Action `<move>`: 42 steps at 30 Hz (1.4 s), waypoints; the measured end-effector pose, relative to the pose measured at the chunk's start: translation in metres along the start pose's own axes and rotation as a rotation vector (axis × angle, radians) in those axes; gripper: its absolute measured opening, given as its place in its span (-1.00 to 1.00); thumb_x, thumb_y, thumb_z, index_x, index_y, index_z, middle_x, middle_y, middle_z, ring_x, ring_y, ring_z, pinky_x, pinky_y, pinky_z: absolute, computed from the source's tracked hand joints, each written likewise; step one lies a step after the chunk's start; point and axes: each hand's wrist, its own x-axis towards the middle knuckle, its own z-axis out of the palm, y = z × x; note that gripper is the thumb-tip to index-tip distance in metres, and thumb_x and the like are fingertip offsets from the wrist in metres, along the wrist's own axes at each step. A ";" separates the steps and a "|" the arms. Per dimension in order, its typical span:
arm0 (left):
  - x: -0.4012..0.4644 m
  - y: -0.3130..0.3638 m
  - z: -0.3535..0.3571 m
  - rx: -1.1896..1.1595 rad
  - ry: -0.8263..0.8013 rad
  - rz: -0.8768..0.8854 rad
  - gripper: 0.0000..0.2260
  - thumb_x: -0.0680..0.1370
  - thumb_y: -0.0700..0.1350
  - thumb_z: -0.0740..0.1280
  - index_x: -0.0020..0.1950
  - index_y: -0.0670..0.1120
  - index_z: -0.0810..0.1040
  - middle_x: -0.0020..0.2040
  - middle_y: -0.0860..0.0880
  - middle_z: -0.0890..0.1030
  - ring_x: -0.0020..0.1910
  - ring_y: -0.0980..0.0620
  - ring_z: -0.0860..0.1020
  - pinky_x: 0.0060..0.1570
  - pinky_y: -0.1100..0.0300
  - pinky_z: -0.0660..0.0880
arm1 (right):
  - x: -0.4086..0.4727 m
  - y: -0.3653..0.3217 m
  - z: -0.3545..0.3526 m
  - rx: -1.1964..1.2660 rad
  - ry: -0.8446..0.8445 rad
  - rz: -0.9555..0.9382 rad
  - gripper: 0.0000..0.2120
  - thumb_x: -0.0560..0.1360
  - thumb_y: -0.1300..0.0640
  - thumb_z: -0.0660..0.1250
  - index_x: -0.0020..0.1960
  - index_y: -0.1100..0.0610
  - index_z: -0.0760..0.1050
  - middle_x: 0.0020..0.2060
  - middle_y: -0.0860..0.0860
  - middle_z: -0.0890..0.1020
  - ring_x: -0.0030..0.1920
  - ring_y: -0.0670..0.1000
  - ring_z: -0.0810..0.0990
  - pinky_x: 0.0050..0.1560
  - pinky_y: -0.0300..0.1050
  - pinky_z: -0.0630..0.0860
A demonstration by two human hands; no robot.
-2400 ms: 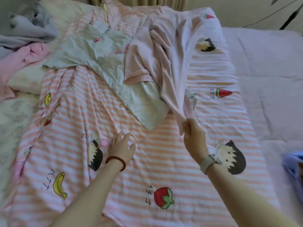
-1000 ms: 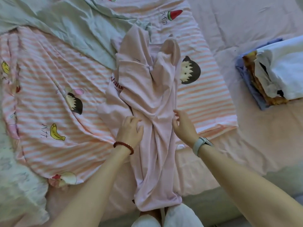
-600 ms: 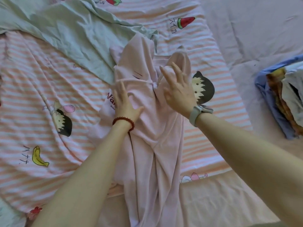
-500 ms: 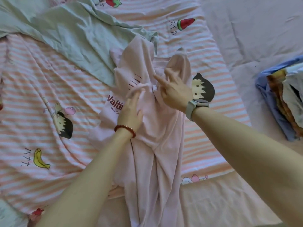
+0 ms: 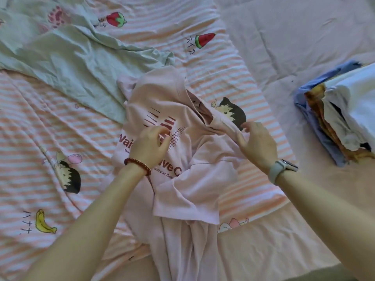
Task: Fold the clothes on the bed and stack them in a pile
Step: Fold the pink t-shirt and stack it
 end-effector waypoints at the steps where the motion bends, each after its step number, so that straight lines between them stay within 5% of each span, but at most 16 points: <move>1: 0.022 -0.004 -0.003 0.052 0.028 -0.019 -0.77 0.53 -0.16 0.30 0.17 -0.17 0.54 0.11 -0.15 0.55 0.14 -0.11 0.47 0.17 0.06 0.37 | 0.009 -0.010 0.003 0.013 0.005 -0.046 -0.68 0.51 0.04 0.28 0.20 0.16 0.46 0.08 0.13 0.53 0.11 0.18 0.47 0.01 0.04 0.39; 9: 0.152 -0.025 -0.004 0.391 0.011 -0.206 -0.26 0.46 0.24 0.25 0.52 0.06 -0.01 0.54 -0.09 -0.06 0.50 -0.09 -0.10 0.41 -0.15 -0.08 | 0.047 -0.045 0.035 -0.097 -0.201 -0.230 -0.22 0.45 -0.08 0.31 0.51 0.04 -0.02 0.34 0.08 0.29 0.30 0.15 0.29 0.13 0.10 0.33; 12: 0.174 -0.019 -0.006 0.280 -0.099 -0.301 -0.25 0.47 0.33 0.16 0.53 0.02 -0.03 0.50 -0.11 0.19 0.46 -0.16 0.16 0.36 -0.17 0.09 | 0.043 -0.035 0.034 -0.084 -0.267 -0.324 -0.31 0.48 -0.05 0.29 0.50 0.06 0.06 0.33 0.05 0.31 0.29 0.13 0.31 0.10 0.06 0.37; 14: 0.175 -0.011 -0.013 0.192 -0.145 -0.337 -0.30 0.43 0.35 0.17 0.44 -0.03 0.26 0.32 -0.13 0.47 0.29 -0.17 0.41 0.31 -0.11 0.27 | 0.039 -0.027 0.031 0.132 -0.204 -0.228 -0.65 0.52 0.10 0.22 0.29 0.10 0.34 0.18 0.05 0.46 0.17 0.14 0.43 -0.02 0.02 0.40; 16: 0.164 0.000 -0.025 0.075 -0.042 -0.287 -0.56 0.42 0.25 0.29 0.10 -0.05 0.56 -0.02 -0.08 0.62 0.00 -0.09 0.55 0.03 0.07 0.45 | 0.033 -0.019 0.025 0.332 -0.121 -0.105 -0.87 0.55 0.20 0.15 0.04 0.12 0.44 -0.09 0.02 0.54 -0.06 0.13 0.51 -0.19 -0.07 0.33; 18: 0.142 0.008 -0.041 -0.022 0.023 -0.204 -0.80 0.44 0.06 0.38 -0.26 -0.05 0.53 -0.35 0.03 0.50 -0.32 0.08 0.47 -0.34 0.22 0.34 | 0.025 -0.011 0.015 0.470 -0.021 -0.074 -0.84 0.54 0.28 0.15 -0.01 0.12 0.48 -0.23 -0.05 0.53 -0.21 0.08 0.49 -0.26 -0.15 0.26; 19: 0.127 0.012 -0.051 -0.050 0.017 -0.169 -0.75 0.44 -0.01 0.40 -0.35 -0.08 0.46 -0.42 0.04 0.41 -0.41 0.11 0.38 -0.40 0.25 0.25 | 0.020 -0.009 0.008 0.526 0.022 -0.074 -0.82 0.54 0.30 0.15 -0.02 0.10 0.49 -0.26 -0.08 0.53 -0.24 0.04 0.48 -0.29 -0.20 0.26; 24: 0.048 0.034 -0.096 -0.176 -0.122 -0.101 -0.82 0.44 -0.22 0.39 -0.16 -0.35 0.48 -0.31 -0.19 0.44 -0.32 -0.01 0.37 -0.34 0.11 0.37 | -0.007 -0.013 -0.032 0.653 0.134 -0.082 -0.85 0.58 0.24 0.15 -0.05 0.02 0.42 -0.27 -0.23 0.51 -0.23 -0.10 0.44 -0.28 -0.27 0.30; 26: 0.018 0.054 -0.113 -0.240 -0.205 -0.104 -0.81 0.37 -0.22 0.41 -0.25 -0.22 0.40 -0.34 -0.10 0.38 -0.36 0.02 0.33 -0.38 0.24 0.31 | -0.019 -0.024 -0.055 0.687 0.196 -0.126 -0.84 0.57 0.29 0.15 -0.03 0.08 0.44 -0.23 -0.24 0.50 -0.22 -0.18 0.42 -0.24 -0.46 0.32; 29: -0.022 0.084 -0.139 -0.388 -0.247 -0.149 -0.73 0.23 -0.11 0.39 -0.12 -0.01 0.42 -0.26 -0.10 0.51 -0.31 -0.03 0.45 -0.30 0.14 0.42 | -0.037 -0.043 -0.099 0.677 0.265 -0.181 -0.84 0.56 0.35 0.16 0.01 0.16 0.46 -0.23 -0.22 0.49 -0.20 -0.15 0.43 -0.22 -0.43 0.32; 31: -0.047 0.101 -0.159 -0.499 -0.186 -0.156 -0.59 0.22 -0.12 0.42 0.03 0.06 0.46 -0.13 -0.16 0.58 -0.20 -0.09 0.54 -0.14 0.03 0.53 | -0.051 -0.056 -0.133 0.660 0.306 -0.217 -0.87 0.56 0.33 0.17 0.03 0.22 0.47 -0.26 -0.16 0.49 -0.19 -0.05 0.45 -0.21 -0.39 0.32; 33: -0.070 0.115 -0.181 -0.555 -0.098 -0.113 -0.48 0.30 -0.21 0.48 0.21 0.05 0.45 -0.10 -0.15 0.59 -0.16 -0.04 0.57 -0.08 0.13 0.56 | -0.067 -0.071 -0.170 0.643 0.367 -0.275 -0.87 0.57 0.30 0.18 0.05 0.25 0.48 -0.24 -0.08 0.51 -0.18 0.00 0.47 -0.17 -0.44 0.33; 36: -0.099 0.140 -0.223 -0.585 0.062 -0.029 -0.46 0.40 -0.37 0.42 0.32 -0.03 0.43 -0.09 -0.12 0.56 -0.13 0.04 0.54 -0.12 0.35 0.52 | -0.095 -0.095 -0.228 0.622 0.459 -0.372 -0.86 0.58 0.27 0.18 0.05 0.24 0.50 -0.19 -0.07 0.54 -0.13 -0.01 0.49 -0.14 -0.32 0.34; 38: -0.120 0.156 -0.257 -0.615 0.141 0.013 -0.47 0.40 -0.40 0.41 0.33 -0.12 0.44 -0.07 -0.15 0.53 -0.09 0.00 0.52 0.00 0.23 0.51 | -0.116 -0.112 -0.267 0.628 0.498 -0.433 -0.85 0.58 0.23 0.18 0.05 0.17 0.51 -0.19 -0.20 0.54 -0.14 -0.15 0.49 -0.10 -0.32 0.34; 40: -0.145 0.170 -0.293 -0.696 0.074 0.075 -0.45 0.34 -0.33 0.49 0.31 -0.15 0.47 -0.09 -0.13 0.57 -0.11 0.02 0.56 -0.01 0.17 0.52 | -0.138 -0.129 -0.305 0.636 0.539 -0.509 -0.86 0.58 0.22 0.18 0.04 0.08 0.50 -0.16 -0.28 0.52 -0.18 -0.33 0.48 -0.13 -0.47 0.34; 42: -0.174 0.182 -0.317 -0.826 -0.172 0.121 -0.42 0.13 -0.07 0.64 0.12 -0.09 0.62 -0.08 -0.11 0.67 -0.13 0.03 0.64 -0.15 0.22 0.58 | -0.161 -0.147 -0.337 0.634 0.596 -0.591 -0.86 0.57 0.25 0.19 0.02 0.05 0.46 -0.16 -0.28 0.50 -0.14 -0.45 0.46 -0.14 -0.58 0.31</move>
